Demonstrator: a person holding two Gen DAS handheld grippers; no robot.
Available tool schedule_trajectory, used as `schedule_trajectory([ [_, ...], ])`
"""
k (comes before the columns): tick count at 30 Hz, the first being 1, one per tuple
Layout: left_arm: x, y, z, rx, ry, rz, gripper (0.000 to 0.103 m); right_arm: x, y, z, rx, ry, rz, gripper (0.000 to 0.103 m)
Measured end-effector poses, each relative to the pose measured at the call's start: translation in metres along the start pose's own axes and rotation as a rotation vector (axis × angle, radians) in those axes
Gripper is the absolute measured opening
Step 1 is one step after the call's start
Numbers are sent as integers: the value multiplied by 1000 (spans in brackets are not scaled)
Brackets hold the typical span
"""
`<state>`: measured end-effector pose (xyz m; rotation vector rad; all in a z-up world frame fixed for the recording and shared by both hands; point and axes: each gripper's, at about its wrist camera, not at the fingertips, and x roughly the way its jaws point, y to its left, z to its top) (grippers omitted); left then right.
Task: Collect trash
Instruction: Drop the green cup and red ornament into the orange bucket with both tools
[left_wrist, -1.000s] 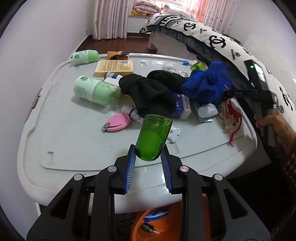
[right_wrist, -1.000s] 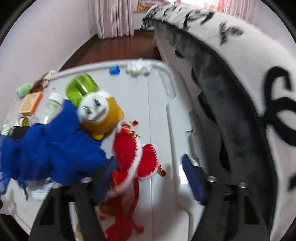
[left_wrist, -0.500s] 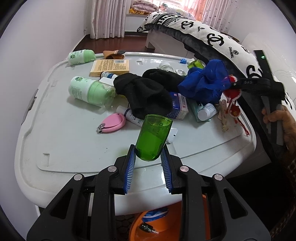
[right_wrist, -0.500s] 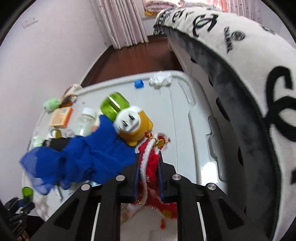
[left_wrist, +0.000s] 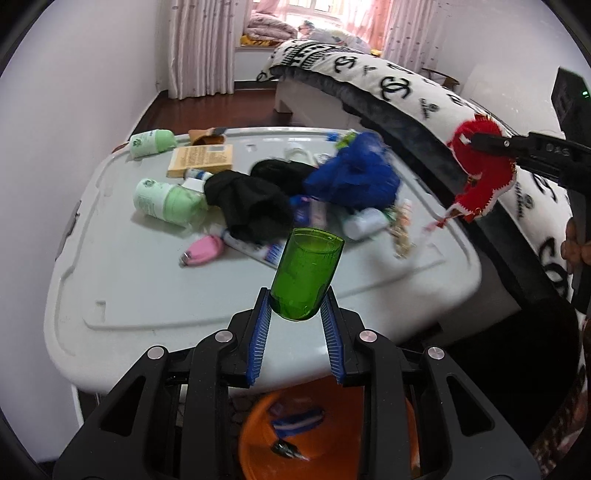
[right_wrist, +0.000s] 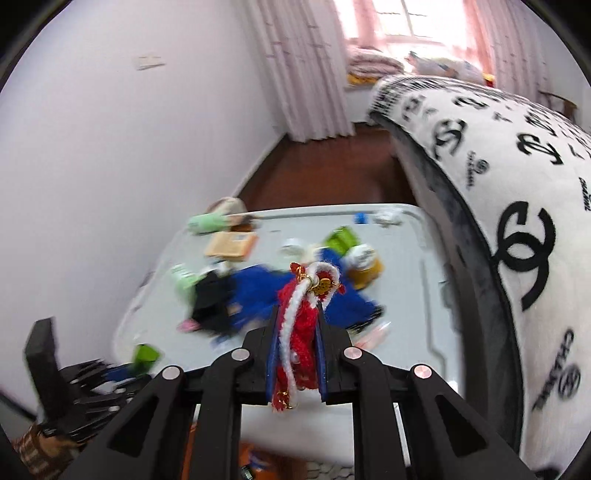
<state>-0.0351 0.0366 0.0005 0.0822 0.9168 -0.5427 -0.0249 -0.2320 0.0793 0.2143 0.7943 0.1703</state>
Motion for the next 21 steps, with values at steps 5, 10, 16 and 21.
schedule_trajectory([
  [5,-19,-26,-31,44,77,-25,27,-22,41,-49,-39,72,135,16],
  [10,-21,-40,-76,53,229,-34,27,1,66,-118,-26,251,223,18],
  [16,-12,-36,-111,-14,356,-55,33,42,87,-186,-18,477,266,32],
  [21,-24,-26,-106,-46,280,32,58,48,94,-191,-68,445,182,79],
])
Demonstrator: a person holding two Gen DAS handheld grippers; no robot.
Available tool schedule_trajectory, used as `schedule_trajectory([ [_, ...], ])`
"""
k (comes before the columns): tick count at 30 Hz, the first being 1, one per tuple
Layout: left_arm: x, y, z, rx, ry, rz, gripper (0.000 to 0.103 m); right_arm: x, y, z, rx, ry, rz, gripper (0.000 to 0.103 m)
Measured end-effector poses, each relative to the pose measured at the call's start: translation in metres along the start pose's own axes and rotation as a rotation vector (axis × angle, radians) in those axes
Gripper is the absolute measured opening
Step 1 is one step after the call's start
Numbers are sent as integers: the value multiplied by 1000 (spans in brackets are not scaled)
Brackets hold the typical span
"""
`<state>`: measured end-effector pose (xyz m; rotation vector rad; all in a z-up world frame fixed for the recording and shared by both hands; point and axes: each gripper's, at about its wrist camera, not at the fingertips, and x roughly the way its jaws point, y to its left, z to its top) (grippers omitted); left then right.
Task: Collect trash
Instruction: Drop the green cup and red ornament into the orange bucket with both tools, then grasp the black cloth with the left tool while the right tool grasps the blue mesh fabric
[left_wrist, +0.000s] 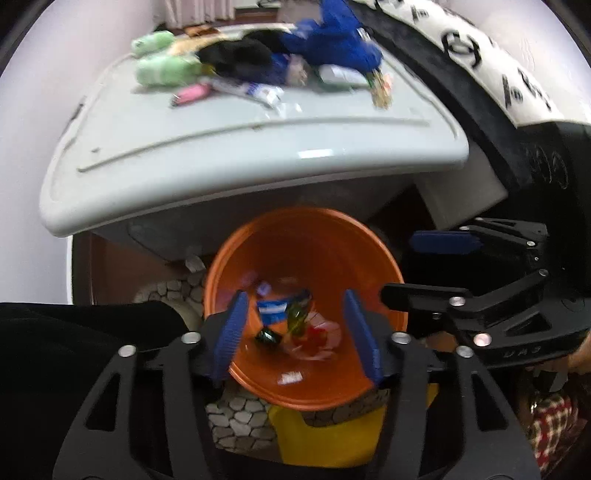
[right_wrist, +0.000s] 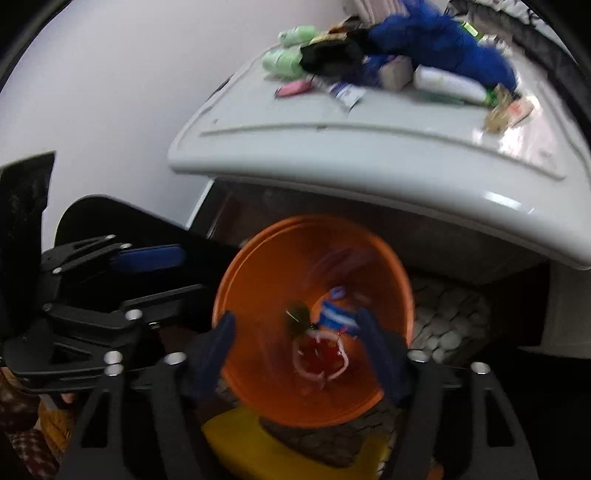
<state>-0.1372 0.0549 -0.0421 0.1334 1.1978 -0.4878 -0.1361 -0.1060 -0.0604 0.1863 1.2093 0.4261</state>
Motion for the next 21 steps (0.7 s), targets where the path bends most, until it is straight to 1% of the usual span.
schedule_trajectory([
  [1,-6,1,3,-13,-28,8,59,-6,-4,3,17,-36,-5,81],
  [2,-11,4,4,-23,-59,20,62,-16,-9,7,31,-80,-14,82],
  [3,-16,7,6,-30,-93,38,69,-24,-12,11,32,-114,-39,83],
  [4,-22,9,9,-34,-134,70,72,-31,-12,15,22,-148,-75,84],
  [6,-32,10,14,-38,-207,123,78,-51,-10,25,-25,-247,-175,90],
  [7,-40,9,20,-34,-254,157,79,-60,-8,30,-48,-300,-226,92],
  [8,-43,10,23,-31,-281,179,80,-74,-3,35,-84,-381,-299,98],
  [10,-53,10,32,-18,-354,249,82,-94,5,42,-134,-502,-372,98],
  [11,-53,9,38,-14,-380,287,86,-104,10,48,-155,-569,-420,98],
  [12,-56,8,43,-10,-410,337,89,-111,15,53,-162,-620,-490,98],
  [13,-60,7,47,-4,-451,413,90,-114,18,57,-161,-653,-564,98],
  [14,-62,5,50,5,-479,458,90,-116,23,64,-164,-692,-681,98],
  [15,-64,4,54,12,-502,486,90,-114,28,72,-178,-714,-775,98],
  [16,-66,5,61,10,-520,488,90,-111,31,81,-204,-725,-838,98],
  [17,-67,6,66,0,-524,467,90,-109,30,87,-214,-719,-834,98],
  [19,-67,12,79,-29,-522,411,90,-103,23,102,-186,-691,-801,98],
  [20,-65,13,83,-34,-519,399,90,-98,14,114,-152,-661,-764,98],
  [21,-63,15,88,-37,-512,396,90,-95,7,122,-130,-641,-750,98],
])
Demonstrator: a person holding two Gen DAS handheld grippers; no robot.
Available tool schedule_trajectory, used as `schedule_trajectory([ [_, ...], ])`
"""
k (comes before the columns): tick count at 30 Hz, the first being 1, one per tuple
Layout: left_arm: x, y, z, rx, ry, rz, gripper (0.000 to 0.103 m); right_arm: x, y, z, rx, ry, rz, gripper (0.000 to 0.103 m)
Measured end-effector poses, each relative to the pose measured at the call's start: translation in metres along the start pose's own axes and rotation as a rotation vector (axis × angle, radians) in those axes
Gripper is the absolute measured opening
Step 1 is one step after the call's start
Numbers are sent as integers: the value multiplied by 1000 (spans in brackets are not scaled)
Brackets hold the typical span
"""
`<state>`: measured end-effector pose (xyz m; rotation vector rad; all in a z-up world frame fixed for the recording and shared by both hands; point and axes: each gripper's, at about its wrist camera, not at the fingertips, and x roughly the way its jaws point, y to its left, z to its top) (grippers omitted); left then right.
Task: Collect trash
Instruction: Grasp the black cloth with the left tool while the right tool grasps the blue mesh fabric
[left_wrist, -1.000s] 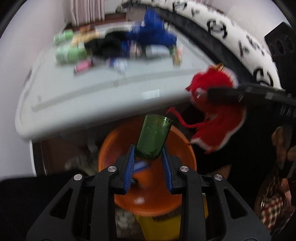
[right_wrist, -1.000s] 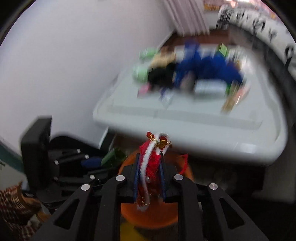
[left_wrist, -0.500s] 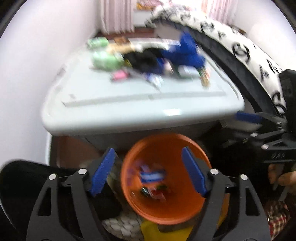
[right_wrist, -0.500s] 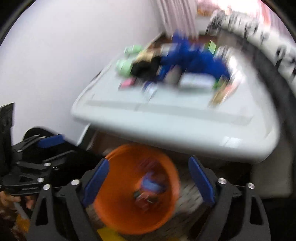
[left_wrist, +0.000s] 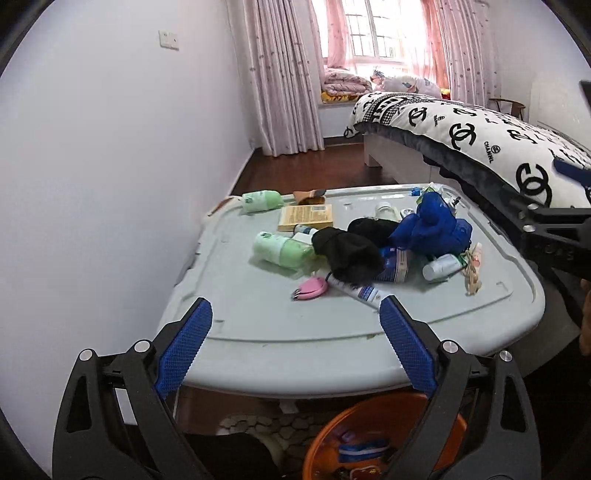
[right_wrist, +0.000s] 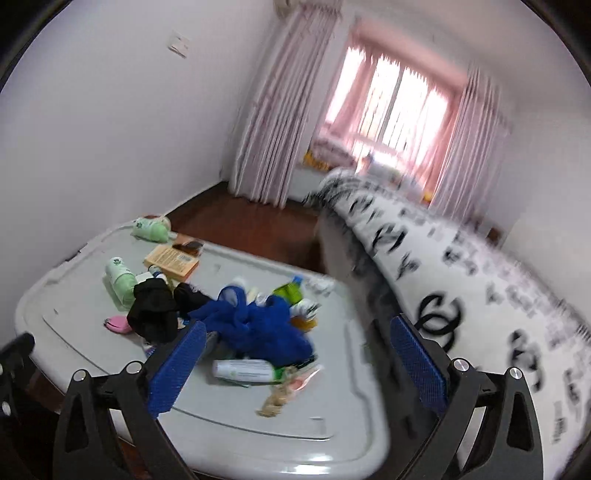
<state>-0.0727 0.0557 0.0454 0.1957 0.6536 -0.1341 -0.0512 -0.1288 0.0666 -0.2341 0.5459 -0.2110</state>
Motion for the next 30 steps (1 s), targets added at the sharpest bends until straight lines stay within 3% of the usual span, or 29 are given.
schedule_trajectory([
  [7,42,9,16,-9,27,-2,90,83,0,2,123,208,176,98],
  [11,57,17,17,-31,35,-5,90,128,21,0,78,283,213,98],
  [14,65,20,9,-62,58,-58,90,158,35,-6,40,319,246,97],
  [16,72,18,4,-75,81,-99,90,178,39,-10,33,351,270,77],
  [17,75,17,3,-76,92,-107,90,189,39,-15,39,372,301,50],
  [21,81,10,5,-72,95,-131,90,190,36,-16,38,349,301,28],
  [22,84,8,8,-78,95,-143,90,187,35,-15,37,341,297,26],
  [25,97,2,19,-102,110,-214,76,173,24,-7,93,304,312,23],
  [27,109,-5,26,-111,129,-242,62,161,12,0,139,273,340,22],
  [30,136,-17,33,-123,174,-254,61,140,-3,14,165,205,362,22],
])
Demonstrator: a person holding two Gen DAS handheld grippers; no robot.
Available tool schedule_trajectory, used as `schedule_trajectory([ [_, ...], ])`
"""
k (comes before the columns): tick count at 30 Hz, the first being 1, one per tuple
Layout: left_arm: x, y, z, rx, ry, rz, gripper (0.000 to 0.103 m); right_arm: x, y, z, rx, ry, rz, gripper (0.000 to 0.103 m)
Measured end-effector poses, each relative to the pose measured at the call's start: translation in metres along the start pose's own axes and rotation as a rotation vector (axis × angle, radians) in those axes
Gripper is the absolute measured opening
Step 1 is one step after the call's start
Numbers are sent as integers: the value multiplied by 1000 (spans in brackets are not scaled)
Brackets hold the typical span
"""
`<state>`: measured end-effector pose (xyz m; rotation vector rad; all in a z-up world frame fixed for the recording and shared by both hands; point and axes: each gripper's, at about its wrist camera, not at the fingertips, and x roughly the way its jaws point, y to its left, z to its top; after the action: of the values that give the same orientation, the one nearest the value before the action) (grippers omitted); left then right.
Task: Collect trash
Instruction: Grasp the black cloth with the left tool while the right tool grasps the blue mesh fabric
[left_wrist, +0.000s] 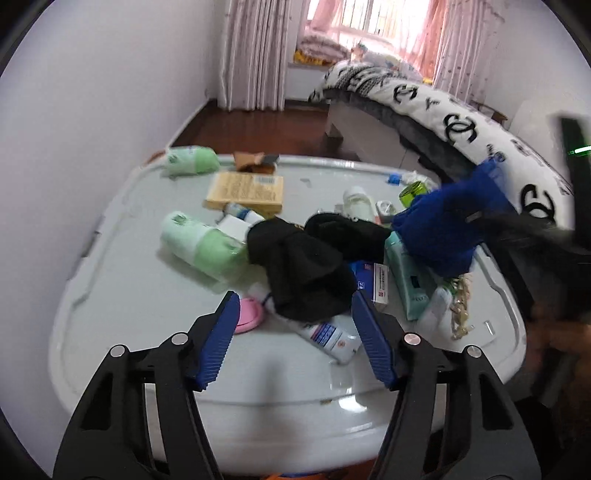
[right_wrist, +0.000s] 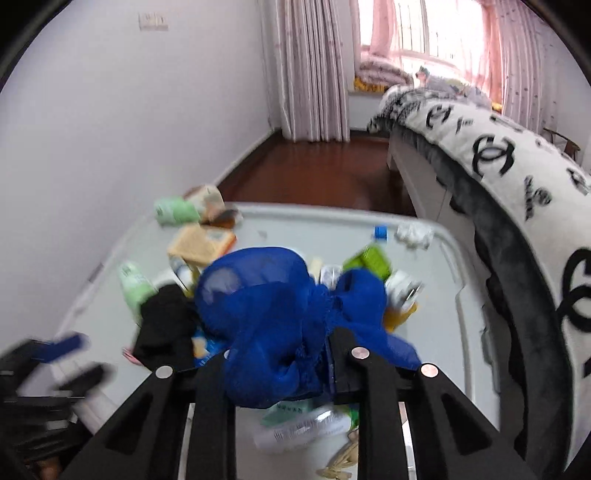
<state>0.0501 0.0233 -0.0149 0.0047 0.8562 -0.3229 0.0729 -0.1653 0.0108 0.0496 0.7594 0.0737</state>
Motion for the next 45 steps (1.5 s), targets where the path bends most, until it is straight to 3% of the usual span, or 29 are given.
schedule_trajectory([
  [6,44,-10,10,-16,40,14,61,-29,0,12,-27,-86,21,18],
  [14,78,-10,20,-72,72,30,61,-29,-10,12,-18,-75,30,18],
  [15,80,-10,20,-76,68,28,56,-30,-12,12,-9,-77,31,18],
  [17,85,-9,24,-63,58,8,9,-31,-14,12,-4,-78,30,18],
  [25,48,-10,23,9,-22,35,6,-28,-24,10,13,-59,24,21],
  [27,33,-7,21,9,-37,36,6,-23,-26,7,9,-26,40,32],
  [32,-2,-6,6,14,-54,14,6,-3,-13,-15,-56,76,80,41],
  [34,-11,-6,-2,21,-49,6,6,6,-3,-23,-64,114,105,59],
  [38,-20,0,-19,5,-43,-12,6,24,16,-37,-97,151,94,79],
  [41,-20,2,-24,4,-43,-12,6,45,26,-47,-131,204,29,94],
  [45,-21,3,-23,-1,-43,-25,6,68,25,-53,-135,236,-5,94],
])
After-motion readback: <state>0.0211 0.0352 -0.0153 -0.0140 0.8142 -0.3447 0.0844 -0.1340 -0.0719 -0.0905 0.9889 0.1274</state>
